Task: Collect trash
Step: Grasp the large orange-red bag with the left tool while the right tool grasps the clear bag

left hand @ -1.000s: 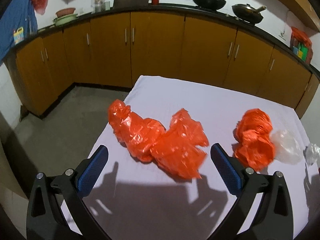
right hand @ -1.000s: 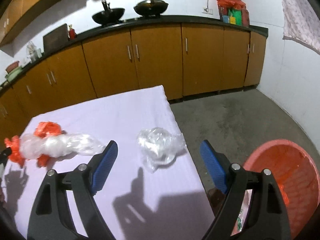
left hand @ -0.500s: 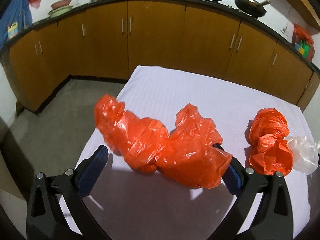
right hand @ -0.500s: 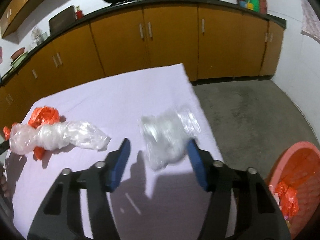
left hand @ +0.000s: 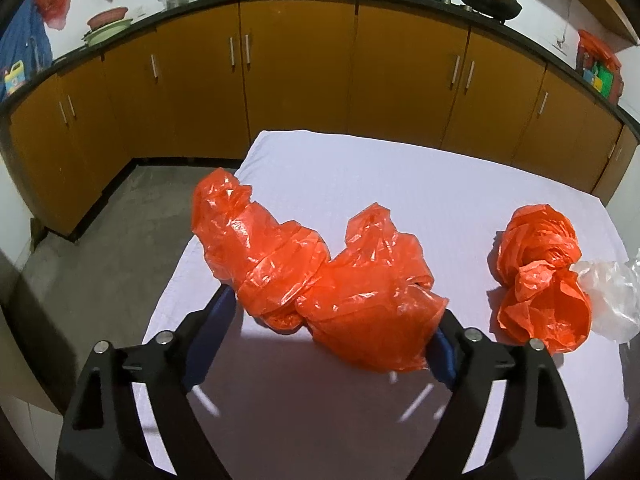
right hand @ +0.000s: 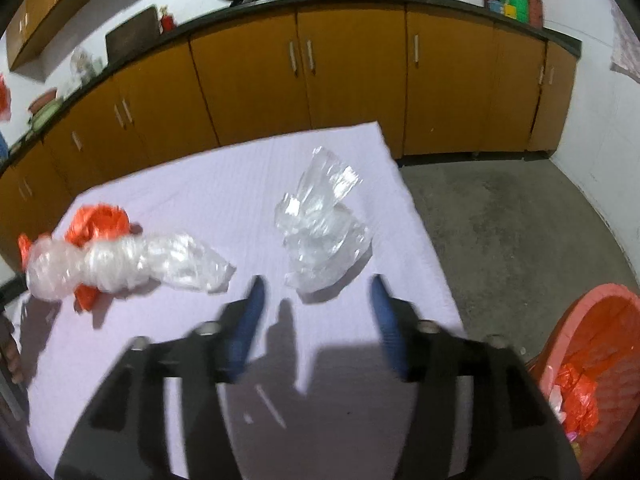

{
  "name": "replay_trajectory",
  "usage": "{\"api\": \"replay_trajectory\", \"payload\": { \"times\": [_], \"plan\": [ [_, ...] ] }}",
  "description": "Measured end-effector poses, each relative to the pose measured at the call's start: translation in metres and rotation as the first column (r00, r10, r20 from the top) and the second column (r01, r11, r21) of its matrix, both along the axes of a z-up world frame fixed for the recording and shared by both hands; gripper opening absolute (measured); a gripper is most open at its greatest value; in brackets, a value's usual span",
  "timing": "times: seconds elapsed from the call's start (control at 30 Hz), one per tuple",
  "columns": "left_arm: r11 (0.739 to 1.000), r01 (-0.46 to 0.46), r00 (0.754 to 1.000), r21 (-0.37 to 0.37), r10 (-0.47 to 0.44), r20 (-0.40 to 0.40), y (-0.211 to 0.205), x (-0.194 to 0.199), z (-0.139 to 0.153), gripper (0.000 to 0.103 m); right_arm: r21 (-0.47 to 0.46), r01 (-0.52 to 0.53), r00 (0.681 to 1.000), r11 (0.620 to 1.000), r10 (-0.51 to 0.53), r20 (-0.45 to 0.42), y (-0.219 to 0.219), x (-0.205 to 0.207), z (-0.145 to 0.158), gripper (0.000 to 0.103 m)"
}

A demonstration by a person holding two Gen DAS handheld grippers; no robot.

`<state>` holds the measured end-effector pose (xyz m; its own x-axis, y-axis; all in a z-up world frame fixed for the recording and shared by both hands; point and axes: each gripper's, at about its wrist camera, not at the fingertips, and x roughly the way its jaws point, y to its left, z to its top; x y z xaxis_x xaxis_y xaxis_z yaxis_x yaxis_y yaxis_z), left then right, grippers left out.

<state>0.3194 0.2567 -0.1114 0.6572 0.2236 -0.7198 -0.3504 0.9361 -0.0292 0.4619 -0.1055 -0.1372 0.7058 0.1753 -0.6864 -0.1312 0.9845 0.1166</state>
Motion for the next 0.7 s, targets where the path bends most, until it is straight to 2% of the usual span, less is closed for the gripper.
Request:
{"api": "replay_trajectory", "payload": {
  "times": [0.13, 0.37, 0.43, 0.5, 0.53, 0.57, 0.7],
  "plan": [
    [1.000, -0.010, 1.000, 0.001, 0.010, 0.012, 0.003, 0.002, 0.002, 0.093, 0.043, 0.042, 0.999, 0.998, -0.043, 0.017, -0.007, 0.006, 0.006, 0.076],
    [1.000, -0.002, 1.000, 0.008, 0.002, 0.019, 0.000, 0.009, 0.005, 0.095, 0.037, 0.050, 0.998, 0.998, -0.051, 0.028, 0.001, 0.028, 0.004, 0.076],
    [0.999, 0.005, 1.000, 0.038, -0.006, 0.016, -0.004, 0.013, 0.005, 0.095, 0.020, 0.034, 0.999, 0.999, -0.035, 0.024, 0.007, 0.032, 0.002, 0.064],
    [0.998, 0.021, 1.000, 0.058, -0.022, 0.014, -0.009, 0.014, 0.004, 0.086, -0.003, 0.004, 1.000, 1.000, -0.004, 0.000, 0.013, 0.037, -0.002, 0.040],
    [0.997, 0.037, 0.999, 0.063, -0.037, 0.008, -0.012, 0.017, 0.003, 0.077, -0.014, -0.012, 1.000, 1.000, 0.012, -0.015, 0.016, 0.040, -0.005, 0.035],
    [0.997, 0.044, 0.999, 0.065, -0.045, 0.007, -0.014, 0.017, 0.003, 0.073, -0.018, -0.019, 1.000, 1.000, 0.019, -0.023, 0.017, 0.041, -0.006, 0.029],
    [0.993, 0.080, 0.996, 0.083, -0.082, 0.020, -0.020, 0.016, 0.004, 0.054, -0.011, -0.028, 1.000, 1.000, 0.028, -0.010, 0.017, 0.036, -0.005, 0.023]
  ]
}}
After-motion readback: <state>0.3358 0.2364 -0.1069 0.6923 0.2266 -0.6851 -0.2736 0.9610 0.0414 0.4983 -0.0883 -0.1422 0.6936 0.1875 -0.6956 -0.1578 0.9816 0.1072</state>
